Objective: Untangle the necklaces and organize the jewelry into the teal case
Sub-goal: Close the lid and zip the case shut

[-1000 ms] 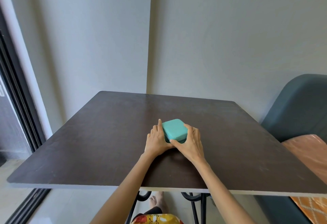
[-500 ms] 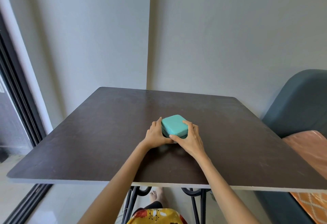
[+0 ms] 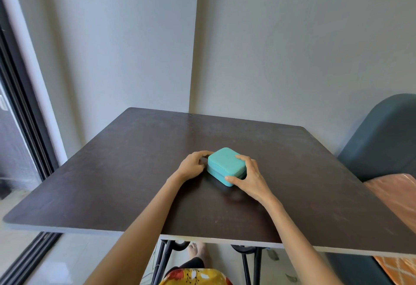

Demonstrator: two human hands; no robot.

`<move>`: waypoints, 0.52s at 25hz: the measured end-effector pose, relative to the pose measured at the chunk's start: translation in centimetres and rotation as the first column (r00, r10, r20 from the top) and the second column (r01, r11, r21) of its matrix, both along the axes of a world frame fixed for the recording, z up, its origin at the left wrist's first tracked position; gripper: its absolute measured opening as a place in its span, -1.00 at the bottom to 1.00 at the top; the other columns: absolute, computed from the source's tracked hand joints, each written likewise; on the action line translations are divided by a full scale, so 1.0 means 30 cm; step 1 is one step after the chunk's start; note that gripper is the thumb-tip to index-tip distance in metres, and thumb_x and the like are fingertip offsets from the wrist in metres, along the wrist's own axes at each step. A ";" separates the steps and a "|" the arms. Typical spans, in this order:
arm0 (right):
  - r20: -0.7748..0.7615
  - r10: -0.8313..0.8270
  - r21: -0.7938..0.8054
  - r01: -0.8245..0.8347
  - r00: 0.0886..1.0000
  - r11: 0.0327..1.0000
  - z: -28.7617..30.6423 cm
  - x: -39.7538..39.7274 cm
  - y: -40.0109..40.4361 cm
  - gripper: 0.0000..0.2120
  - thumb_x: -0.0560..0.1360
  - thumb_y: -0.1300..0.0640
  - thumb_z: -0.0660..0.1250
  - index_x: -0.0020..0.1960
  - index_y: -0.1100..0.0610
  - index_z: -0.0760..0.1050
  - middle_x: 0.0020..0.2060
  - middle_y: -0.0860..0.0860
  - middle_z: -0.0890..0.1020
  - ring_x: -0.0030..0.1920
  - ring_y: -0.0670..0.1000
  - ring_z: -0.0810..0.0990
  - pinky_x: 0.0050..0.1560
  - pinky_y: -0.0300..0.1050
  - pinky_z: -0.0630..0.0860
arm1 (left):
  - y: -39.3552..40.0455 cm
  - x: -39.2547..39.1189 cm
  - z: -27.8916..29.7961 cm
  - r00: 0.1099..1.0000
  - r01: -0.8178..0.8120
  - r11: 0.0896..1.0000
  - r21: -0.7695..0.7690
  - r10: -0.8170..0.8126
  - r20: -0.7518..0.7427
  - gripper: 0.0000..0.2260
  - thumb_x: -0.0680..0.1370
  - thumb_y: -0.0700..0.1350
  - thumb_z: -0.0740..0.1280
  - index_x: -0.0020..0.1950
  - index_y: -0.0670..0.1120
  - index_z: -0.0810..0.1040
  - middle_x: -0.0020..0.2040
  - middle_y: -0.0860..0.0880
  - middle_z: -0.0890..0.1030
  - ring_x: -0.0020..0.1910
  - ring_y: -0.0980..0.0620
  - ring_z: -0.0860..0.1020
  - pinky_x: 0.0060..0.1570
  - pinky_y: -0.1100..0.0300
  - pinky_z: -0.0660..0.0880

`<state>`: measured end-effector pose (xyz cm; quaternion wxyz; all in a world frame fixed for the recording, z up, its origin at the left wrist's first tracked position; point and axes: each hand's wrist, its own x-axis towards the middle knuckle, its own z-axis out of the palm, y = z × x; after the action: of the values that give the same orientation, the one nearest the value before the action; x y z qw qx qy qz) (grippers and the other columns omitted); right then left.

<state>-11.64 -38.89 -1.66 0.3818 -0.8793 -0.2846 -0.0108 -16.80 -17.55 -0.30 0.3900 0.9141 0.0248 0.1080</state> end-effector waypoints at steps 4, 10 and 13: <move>0.020 0.003 0.004 -0.003 1.000 1.000 -0.008 0.002 -0.001 -0.30 0.33 -0.20 0.44 0.35 -0.15 0.18 0.19 -0.20 0.21 0.19 -0.15 0.26 0.04 -0.16 0.33 | 0.020 0.033 -0.009 0.999 -0.039 0.998 0.039 0.039 0.003 -0.68 0.55 -0.31 0.19 0.22 -0.07 0.56 0.16 -0.05 0.60 -0.02 0.04 0.54 0.10 0.08 0.53; 0.033 -0.025 0.033 0.023 0.999 0.999 -0.006 -0.003 0.003 -0.32 0.32 -0.17 0.47 0.33 -0.11 0.23 0.24 -0.13 0.26 0.18 -0.15 0.27 0.03 -0.17 0.36 | 0.005 0.006 -0.027 0.982 -0.152 0.985 0.084 0.141 0.128 -0.81 0.52 -0.23 0.24 0.01 -0.10 0.64 0.01 -0.02 0.61 -0.14 0.06 0.51 -0.08 0.15 0.51; 0.048 -0.038 0.024 0.036 0.998 0.999 -0.006 -0.007 0.005 -0.31 0.31 -0.18 0.46 0.33 -0.09 0.24 0.27 -0.07 0.28 0.21 -0.09 0.31 0.03 -0.13 0.38 | -0.010 -0.038 -0.021 0.971 -0.204 0.972 0.114 0.185 0.153 -0.84 0.49 -0.17 0.26 -0.07 -0.06 0.65 -0.06 0.04 0.60 -0.22 0.05 0.54 -0.16 0.15 0.51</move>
<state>-11.85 -38.75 -1.85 0.3846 -0.8794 -0.2773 -0.0424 -17.96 -17.86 -0.92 0.3187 0.9205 0.0796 0.2118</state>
